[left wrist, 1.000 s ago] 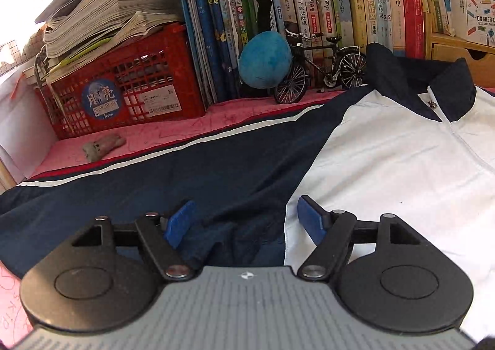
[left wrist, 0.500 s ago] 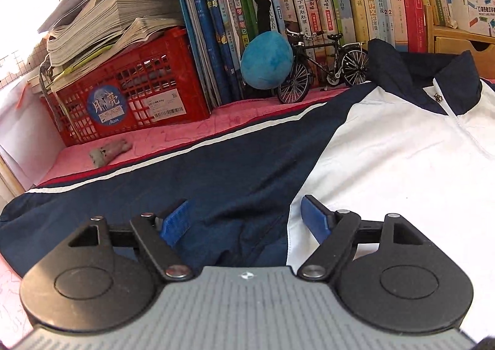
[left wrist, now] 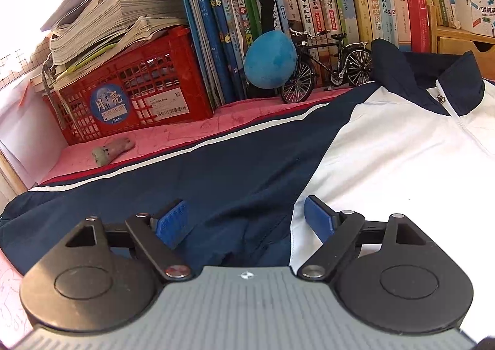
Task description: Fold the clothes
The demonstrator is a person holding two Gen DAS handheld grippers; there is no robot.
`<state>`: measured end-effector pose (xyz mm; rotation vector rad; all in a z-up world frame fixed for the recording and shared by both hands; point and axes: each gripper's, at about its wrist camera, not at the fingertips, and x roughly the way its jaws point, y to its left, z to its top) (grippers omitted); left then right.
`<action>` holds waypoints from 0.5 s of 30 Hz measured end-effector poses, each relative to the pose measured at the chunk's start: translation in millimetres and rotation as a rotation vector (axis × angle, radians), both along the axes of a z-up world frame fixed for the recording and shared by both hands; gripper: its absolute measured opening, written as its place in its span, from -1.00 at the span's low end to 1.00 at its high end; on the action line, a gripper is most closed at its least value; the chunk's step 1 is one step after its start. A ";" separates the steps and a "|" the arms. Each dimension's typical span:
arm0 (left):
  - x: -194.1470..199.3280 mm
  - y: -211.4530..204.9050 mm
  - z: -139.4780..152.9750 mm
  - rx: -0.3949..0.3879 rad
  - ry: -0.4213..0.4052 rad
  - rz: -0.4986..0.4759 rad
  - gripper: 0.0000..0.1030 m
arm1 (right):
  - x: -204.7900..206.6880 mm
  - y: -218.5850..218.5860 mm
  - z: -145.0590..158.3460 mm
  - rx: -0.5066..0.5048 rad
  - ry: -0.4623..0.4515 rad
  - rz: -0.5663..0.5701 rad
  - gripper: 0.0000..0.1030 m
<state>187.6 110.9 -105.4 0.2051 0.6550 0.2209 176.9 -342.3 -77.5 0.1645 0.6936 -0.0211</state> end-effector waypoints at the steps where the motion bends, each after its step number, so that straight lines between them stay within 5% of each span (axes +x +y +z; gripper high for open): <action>1: 0.2 -0.2 0.1 -0.001 0.000 0.001 0.65 | -1.1 -8.0 -5.0 -0.019 0.026 -0.040 0.31; 5: 0.4 -1.9 0.5 0.000 0.000 0.001 0.65 | -23.4 -63.3 -14.6 -0.031 0.059 -0.354 0.36; 10: 0.9 -1.2 0.6 -0.023 0.001 0.006 0.65 | -95.6 -124.1 -9.1 0.043 -0.177 -0.689 0.59; 15: 2.4 5.1 1.2 -0.070 0.007 0.018 0.73 | -119.3 -194.5 -30.6 0.168 -0.128 -0.897 0.59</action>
